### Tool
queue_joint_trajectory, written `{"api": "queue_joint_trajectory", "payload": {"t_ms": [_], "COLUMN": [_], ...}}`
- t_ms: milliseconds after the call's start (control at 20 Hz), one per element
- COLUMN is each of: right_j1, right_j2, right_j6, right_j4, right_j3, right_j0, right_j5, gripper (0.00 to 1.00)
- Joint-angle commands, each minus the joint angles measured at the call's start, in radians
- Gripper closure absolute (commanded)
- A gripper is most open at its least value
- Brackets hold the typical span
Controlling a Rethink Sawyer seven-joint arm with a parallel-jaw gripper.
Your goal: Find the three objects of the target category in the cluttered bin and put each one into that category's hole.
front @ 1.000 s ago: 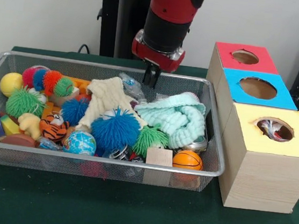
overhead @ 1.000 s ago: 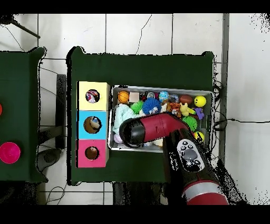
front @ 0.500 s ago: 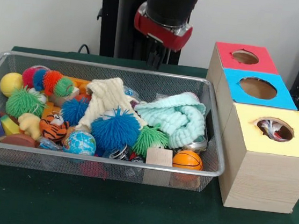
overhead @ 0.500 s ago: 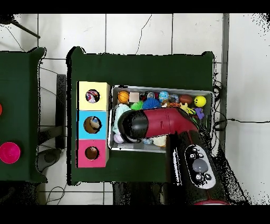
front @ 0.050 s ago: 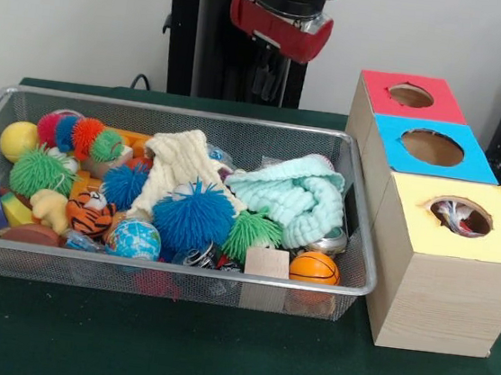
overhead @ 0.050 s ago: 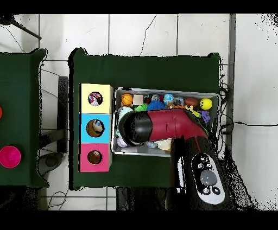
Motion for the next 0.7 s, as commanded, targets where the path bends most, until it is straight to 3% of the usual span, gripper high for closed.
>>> {"api": "queue_joint_trajectory", "payload": {"t_ms": [50, 700], "right_j1": [0.131, 0.326], "right_j2": [-0.018, -0.040], "right_j6": [0.047, 0.019], "right_j4": [-0.036, -0.058], "right_j3": [-0.068, -0.143], "right_j0": [0.016, 0.006], "right_j5": [-0.041, -0.218], "gripper": [1.00, 1.00]}}
